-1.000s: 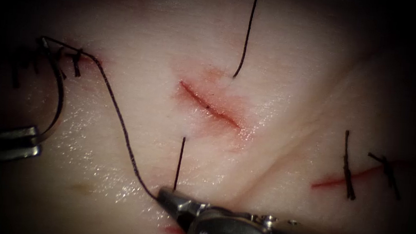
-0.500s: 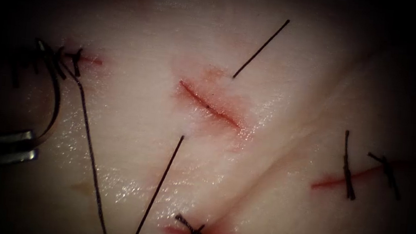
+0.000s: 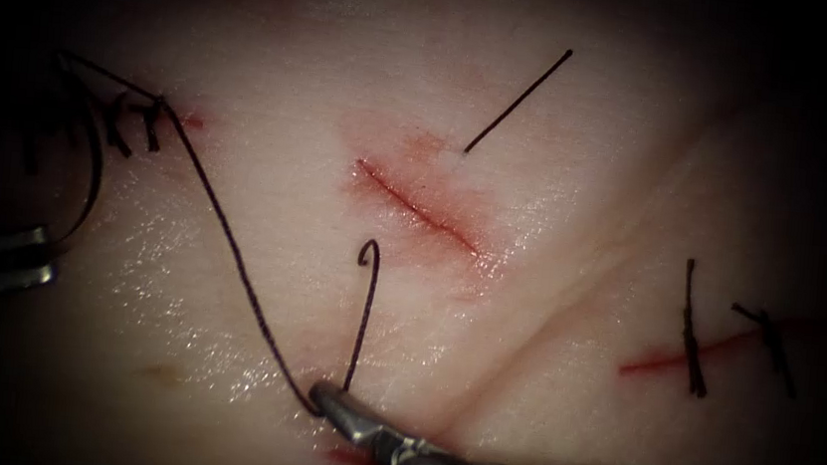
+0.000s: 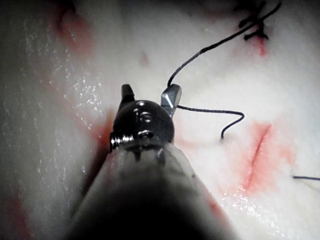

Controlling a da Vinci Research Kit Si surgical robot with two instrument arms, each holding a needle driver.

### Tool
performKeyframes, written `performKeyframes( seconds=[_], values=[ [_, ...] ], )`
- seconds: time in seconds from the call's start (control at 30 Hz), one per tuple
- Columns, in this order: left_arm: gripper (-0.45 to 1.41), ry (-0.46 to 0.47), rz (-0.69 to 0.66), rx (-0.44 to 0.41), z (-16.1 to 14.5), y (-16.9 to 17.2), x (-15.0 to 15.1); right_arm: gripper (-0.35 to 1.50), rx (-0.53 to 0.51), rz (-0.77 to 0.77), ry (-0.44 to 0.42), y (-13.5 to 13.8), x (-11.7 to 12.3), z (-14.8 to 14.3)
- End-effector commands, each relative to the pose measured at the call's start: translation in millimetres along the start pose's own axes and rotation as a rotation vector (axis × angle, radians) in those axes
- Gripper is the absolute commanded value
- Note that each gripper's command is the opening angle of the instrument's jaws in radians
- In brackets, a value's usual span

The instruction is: Wound Closure

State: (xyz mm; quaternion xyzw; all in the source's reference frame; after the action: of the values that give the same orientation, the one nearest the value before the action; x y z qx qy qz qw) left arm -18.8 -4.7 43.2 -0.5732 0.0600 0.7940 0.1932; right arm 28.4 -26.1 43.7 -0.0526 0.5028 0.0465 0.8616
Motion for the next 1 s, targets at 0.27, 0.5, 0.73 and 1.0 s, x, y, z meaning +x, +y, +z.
performKeyframes(
  seconds=[0.27,0.5,0.73,1.0],
  values=[
    [-0.45,0.028,0.041,-0.011,3.0,-0.4,-0.2,1.43,-0.051,0.069,0.014,0.9,-1.8,-5.3],
    [-0.45,0.029,0.050,-0.007,3.3,-0.2,-1.1,1.30,-0.134,0.257,0.028,5.4,-3.6,-8.3],
    [-0.45,0.031,0.067,-0.002,3.1,1.0,-1.9,1.11,-0.232,0.687,0.073,12.6,-7.8,-5.1],
    [-0.45,0.032,0.068,-0.007,2.2,1.4,-1.7,1.06,-0.334,0.931,0.208,17.8,-12.8,-1.7]
  ],
)
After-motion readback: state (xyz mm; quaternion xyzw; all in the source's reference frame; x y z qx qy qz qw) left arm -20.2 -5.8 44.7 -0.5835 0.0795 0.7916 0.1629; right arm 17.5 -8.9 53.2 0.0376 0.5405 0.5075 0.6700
